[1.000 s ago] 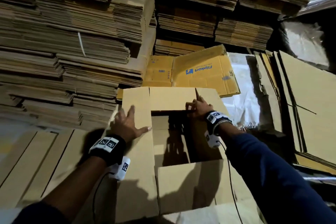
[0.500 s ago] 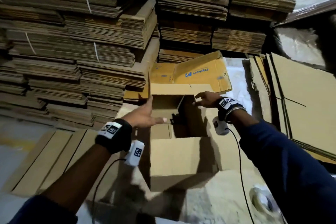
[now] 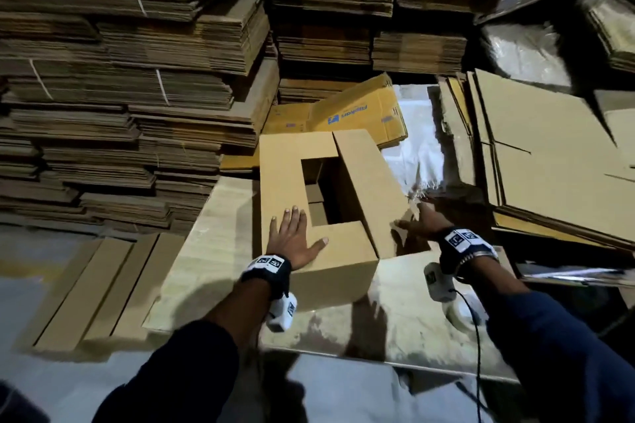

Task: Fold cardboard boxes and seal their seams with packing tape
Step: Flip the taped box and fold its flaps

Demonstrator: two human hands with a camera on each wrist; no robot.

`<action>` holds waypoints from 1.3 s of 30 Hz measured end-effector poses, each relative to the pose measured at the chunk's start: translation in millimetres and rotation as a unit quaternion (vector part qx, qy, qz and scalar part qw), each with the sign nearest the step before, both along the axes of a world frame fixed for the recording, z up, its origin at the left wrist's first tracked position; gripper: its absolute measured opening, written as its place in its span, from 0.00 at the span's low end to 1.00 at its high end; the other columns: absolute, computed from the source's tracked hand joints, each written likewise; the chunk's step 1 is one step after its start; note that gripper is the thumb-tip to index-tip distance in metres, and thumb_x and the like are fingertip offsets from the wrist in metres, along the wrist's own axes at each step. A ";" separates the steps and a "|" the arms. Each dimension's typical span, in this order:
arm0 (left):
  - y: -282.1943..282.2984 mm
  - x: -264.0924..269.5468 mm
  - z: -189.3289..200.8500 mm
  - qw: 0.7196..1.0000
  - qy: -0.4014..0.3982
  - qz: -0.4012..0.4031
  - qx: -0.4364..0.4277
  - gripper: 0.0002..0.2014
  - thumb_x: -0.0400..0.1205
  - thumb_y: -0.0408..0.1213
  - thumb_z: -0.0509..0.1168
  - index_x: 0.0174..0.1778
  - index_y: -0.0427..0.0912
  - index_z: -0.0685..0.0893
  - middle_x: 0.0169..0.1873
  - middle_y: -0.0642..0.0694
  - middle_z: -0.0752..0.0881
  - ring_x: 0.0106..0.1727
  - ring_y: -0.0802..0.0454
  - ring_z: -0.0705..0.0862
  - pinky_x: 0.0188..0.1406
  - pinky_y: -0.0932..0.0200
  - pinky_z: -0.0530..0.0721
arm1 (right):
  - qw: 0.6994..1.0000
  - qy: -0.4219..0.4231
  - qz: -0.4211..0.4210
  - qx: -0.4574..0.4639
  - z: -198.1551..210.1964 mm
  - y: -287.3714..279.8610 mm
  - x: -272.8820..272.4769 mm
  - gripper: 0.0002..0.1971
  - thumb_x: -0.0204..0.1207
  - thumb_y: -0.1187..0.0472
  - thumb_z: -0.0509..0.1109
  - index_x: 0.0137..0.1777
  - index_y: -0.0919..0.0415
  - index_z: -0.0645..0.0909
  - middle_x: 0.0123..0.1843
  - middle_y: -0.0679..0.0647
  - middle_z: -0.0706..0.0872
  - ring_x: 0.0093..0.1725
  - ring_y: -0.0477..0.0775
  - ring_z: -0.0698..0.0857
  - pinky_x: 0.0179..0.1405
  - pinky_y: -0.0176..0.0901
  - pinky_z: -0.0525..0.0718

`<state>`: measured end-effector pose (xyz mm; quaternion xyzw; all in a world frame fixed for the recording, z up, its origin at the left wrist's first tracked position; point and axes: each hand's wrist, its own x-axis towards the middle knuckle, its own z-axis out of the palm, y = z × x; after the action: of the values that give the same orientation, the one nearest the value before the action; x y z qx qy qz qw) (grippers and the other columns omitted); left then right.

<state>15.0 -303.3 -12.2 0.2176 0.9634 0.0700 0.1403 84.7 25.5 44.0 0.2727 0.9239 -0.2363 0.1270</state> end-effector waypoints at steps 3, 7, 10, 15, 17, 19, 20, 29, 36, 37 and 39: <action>-4.8 1.4 -4.5 1.000 0.023 -0.007 -0.017 0.52 0.83 0.78 0.39 0.93 0.42 0.39 0.92 0.42 0.35 0.92 0.44 0.34 0.88 0.35 0.32 | 1.000 -0.026 -0.006 0.009 16.8 -13.9 14.7 0.32 0.79 0.29 0.68 0.45 0.62 0.84 0.56 0.64 0.90 0.55 0.65 0.88 0.49 0.47 0.79; -0.8 -2.0 -4.0 1.000 0.018 -0.004 -0.009 0.50 0.84 0.76 0.41 0.93 0.43 0.41 0.92 0.43 0.36 0.92 0.45 0.35 0.88 0.36 0.31 | 0.989 0.132 -0.045 -0.054 60.8 -46.8 18.3 0.32 0.86 0.34 0.64 0.42 0.67 0.86 0.46 0.67 0.89 0.56 0.69 0.89 0.51 0.51 0.81; -9.2 1.7 -3.9 0.993 0.044 -0.007 0.105 0.32 0.94 0.56 0.48 0.92 0.44 0.60 0.93 0.42 0.51 0.93 0.46 0.49 0.90 0.43 0.37 | 0.956 0.179 -0.072 -0.223 71.5 -80.1 17.8 0.37 0.80 0.24 0.60 0.50 0.59 0.90 0.46 0.58 0.93 0.49 0.60 0.92 0.52 0.56 0.89; -27.2 19.9 -8.9 0.974 0.147 0.091 0.147 0.25 0.91 0.52 0.57 0.85 0.51 0.76 0.89 0.41 0.66 0.91 0.43 0.60 0.89 0.42 0.50 | 0.978 0.106 0.035 -0.176 20.4 -122.3 12.0 0.41 0.74 0.22 0.62 0.77 0.50 0.81 0.61 0.52 0.90 0.58 0.59 0.89 0.58 0.46 0.82; -31.3 24.6 -14.6 0.968 0.121 0.174 0.137 0.35 0.87 0.66 0.56 0.89 0.54 0.67 0.91 0.39 0.59 0.91 0.38 0.56 0.86 0.34 0.57 | 0.981 0.078 0.035 -0.174 -4.0 -131.0 8.3 0.44 0.77 0.27 0.69 0.86 0.53 0.67 0.73 0.54 0.84 0.68 0.62 0.85 0.64 0.45 0.80; -33.8 25.7 -17.3 0.959 0.075 0.240 0.133 0.48 0.81 0.77 0.53 0.92 0.52 0.53 0.91 0.37 0.53 0.88 0.32 0.62 0.81 0.32 0.71 | 0.978 0.063 0.002 -0.199 -25.2 -137.7 6.2 0.54 0.71 0.28 0.76 0.88 0.54 0.57 0.76 0.56 0.83 0.66 0.63 0.86 0.64 0.51 0.84; -34.3 25.3 -16.0 0.952 0.053 0.267 0.139 0.54 0.78 0.80 0.54 0.93 0.50 0.49 0.91 0.37 0.53 0.85 0.30 0.68 0.75 0.34 0.78 | 0.975 0.061 -0.030 -0.212 -30.0 -141.0 7.0 0.59 0.65 0.26 0.79 0.89 0.54 0.55 0.77 0.57 0.82 0.68 0.65 0.85 0.66 0.55 0.84; -39.3 15.3 1.1 0.916 -0.059 0.345 0.195 0.73 0.64 0.82 0.72 0.92 0.43 0.42 0.79 0.32 0.77 0.73 0.30 0.82 0.66 0.39 0.82 | 0.950 0.086 -0.106 -0.280 -31.4 -143.3 16.9 0.46 0.61 0.29 0.84 0.78 0.45 0.76 0.69 0.52 0.87 0.62 0.61 0.87 0.66 0.63 0.87; -122.6 -15.6 -0.4 0.909 -0.087 0.321 0.251 0.70 0.59 0.78 0.77 0.90 0.48 0.50 0.78 0.37 0.80 0.75 0.33 0.81 0.70 0.42 0.81 | 0.963 0.073 -0.057 -0.252 -25.5 -213.3 8.4 0.48 0.67 0.26 0.78 0.82 0.49 0.70 0.76 0.56 0.83 0.67 0.63 0.84 0.65 0.55 0.86; -136.7 -22.0 -1.0 0.908 -0.087 0.314 0.264 0.68 0.61 0.75 0.79 0.89 0.48 0.53 0.77 0.39 0.81 0.75 0.33 0.81 0.70 0.43 0.81 | 0.965 0.066 -0.053 -0.247 -25.8 -227.6 5.1 0.49 0.67 0.24 0.77 0.82 0.51 0.69 0.76 0.56 0.83 0.67 0.64 0.84 0.63 0.55 0.87; -174.1 -37.2 -4.0 0.902 -0.090 0.313 0.284 0.66 0.58 0.74 0.81 0.86 0.48 0.59 0.76 0.42 0.82 0.74 0.37 0.82 0.70 0.46 0.81 | 0.968 0.044 -0.038 -0.242 -25.2 -263.7 -4.9 0.52 0.64 0.21 0.75 0.80 0.52 0.66 0.73 0.56 0.83 0.60 0.63 0.85 0.49 0.54 0.91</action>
<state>-22.2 -477.3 -16.2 -0.0715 0.9043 0.4004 0.1295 79.8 -238.2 18.8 0.2579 0.8328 -0.4696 0.1394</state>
